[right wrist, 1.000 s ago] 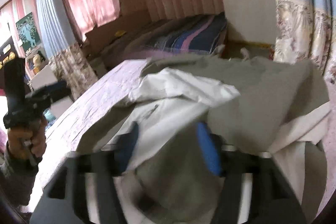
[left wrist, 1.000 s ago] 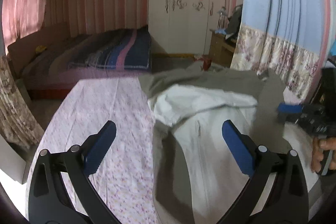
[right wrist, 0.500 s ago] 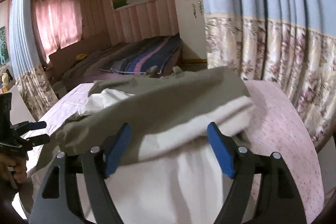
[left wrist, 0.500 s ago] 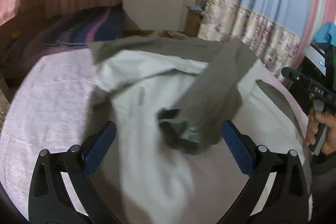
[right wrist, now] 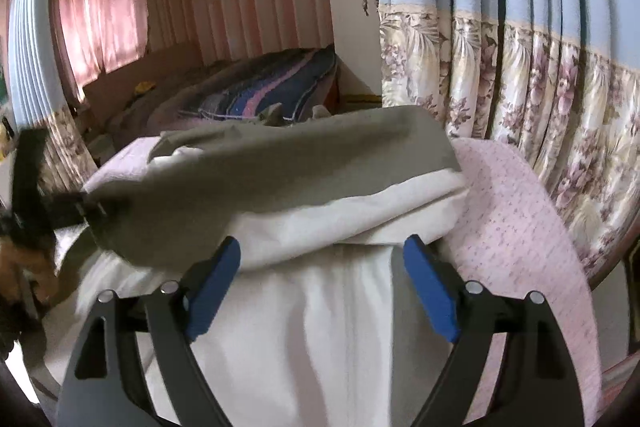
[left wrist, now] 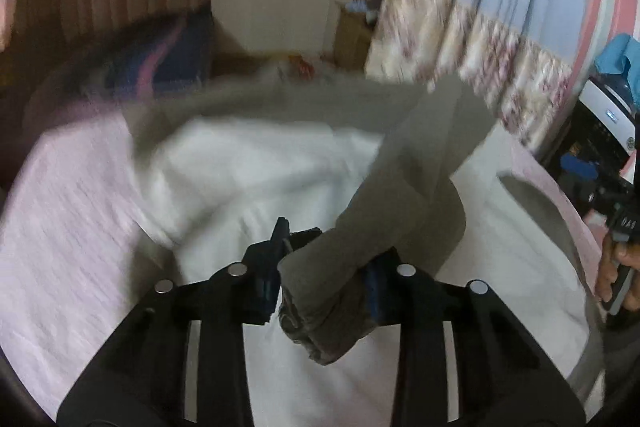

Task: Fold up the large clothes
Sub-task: 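Grasp the jacket side with the left gripper and fold it toward the right gripper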

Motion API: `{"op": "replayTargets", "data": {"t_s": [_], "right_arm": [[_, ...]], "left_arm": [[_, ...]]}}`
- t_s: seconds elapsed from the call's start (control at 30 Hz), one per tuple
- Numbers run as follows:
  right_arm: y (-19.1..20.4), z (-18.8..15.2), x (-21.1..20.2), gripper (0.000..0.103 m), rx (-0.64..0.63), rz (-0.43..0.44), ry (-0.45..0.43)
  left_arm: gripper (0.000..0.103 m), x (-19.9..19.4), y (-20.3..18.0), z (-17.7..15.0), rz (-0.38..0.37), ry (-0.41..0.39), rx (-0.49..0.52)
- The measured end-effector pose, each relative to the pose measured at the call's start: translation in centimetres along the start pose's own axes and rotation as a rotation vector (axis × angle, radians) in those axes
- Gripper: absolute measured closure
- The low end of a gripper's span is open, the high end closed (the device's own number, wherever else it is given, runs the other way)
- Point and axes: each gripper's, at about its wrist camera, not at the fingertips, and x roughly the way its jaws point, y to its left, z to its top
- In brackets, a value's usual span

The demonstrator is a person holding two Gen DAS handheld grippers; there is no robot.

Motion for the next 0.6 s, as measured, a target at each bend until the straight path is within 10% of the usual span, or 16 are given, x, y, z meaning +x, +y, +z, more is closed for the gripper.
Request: {"op": "replayTargets", "data": {"t_s": [0.1, 0.33, 0.5, 0.6], "right_arm": [[0.0, 1.7, 0.0, 0.017, -0.036, -0.019, -0.008], [1.4, 6.5, 3.3, 0.016, -0.094, -0.043, -0.026], [2.4, 8.1, 7.3, 0.012, -0.016, -0.022, -0.031], [2.9, 8.5, 9.6, 0.011, 0.017, -0.024, -0.017]], "left_arm": [[0.071, -2.2, 1.5, 3.3, 0.089, -0.084, 0.065], [0.066, 3.3, 8.0, 7.8, 0.258, 0.02, 0.081], [0.044, 9.6, 11.6, 7.1, 0.352, 0.171, 0.032], [0.013, 9.0, 12.6, 6.6, 0.395, 0.148, -0.04]]}}
